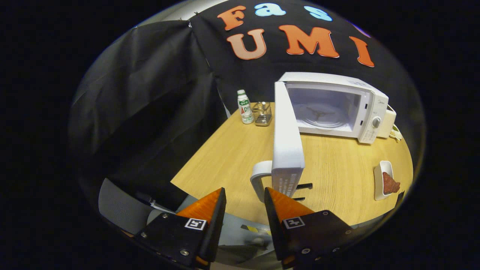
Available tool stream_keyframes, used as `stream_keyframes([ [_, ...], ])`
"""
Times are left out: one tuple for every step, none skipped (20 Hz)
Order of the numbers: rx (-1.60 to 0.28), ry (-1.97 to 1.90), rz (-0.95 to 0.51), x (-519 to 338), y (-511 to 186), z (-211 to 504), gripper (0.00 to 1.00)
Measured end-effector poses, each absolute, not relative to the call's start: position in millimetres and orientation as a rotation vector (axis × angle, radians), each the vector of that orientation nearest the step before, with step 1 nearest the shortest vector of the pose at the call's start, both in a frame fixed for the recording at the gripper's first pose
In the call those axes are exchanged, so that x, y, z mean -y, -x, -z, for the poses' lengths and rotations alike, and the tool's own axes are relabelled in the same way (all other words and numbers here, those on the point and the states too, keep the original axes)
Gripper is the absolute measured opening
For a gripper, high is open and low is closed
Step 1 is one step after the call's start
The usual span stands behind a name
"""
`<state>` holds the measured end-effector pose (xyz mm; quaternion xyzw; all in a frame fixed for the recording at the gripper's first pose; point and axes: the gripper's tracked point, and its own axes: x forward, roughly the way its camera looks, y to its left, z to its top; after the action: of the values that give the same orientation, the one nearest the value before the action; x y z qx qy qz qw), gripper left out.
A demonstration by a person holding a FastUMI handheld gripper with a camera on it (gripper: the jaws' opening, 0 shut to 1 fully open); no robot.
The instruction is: Open the microwave, put the food inside, and close the microwave door.
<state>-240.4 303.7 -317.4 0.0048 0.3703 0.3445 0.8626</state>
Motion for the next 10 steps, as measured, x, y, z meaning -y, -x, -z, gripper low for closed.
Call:
stream_keyframes([
  [-0.748,-0.018,-0.755,-307.5,241.2,303.3,0.63],
  [-0.717,-0.021,-0.78,-311.4,239.5,288.6,0.69],
  [-0.686,-0.02,-0.799,-310.7,238.6,275.7,0.71],
  [-0.647,-0.023,-0.807,-310.5,232.7,260.5,0.75],
  [-0.614,-0.032,-0.814,-309.8,228.2,247.8,0.78],
  [-0.589,-0.048,-0.807,-306.0,220.7,237.5,0.82],
  [-0.568,-0.065,-0.792,-299.8,211.9,229.7,0.84],
  [-0.547,-0.078,-0.767,-291.7,199.8,222.4,0.86],
  [-0.524,-0.083,-0.732,-282.1,186.9,218.6,0.89],
  [-0.504,-0.078,-0.69,-268.7,172.7,217.7,0.94],
])
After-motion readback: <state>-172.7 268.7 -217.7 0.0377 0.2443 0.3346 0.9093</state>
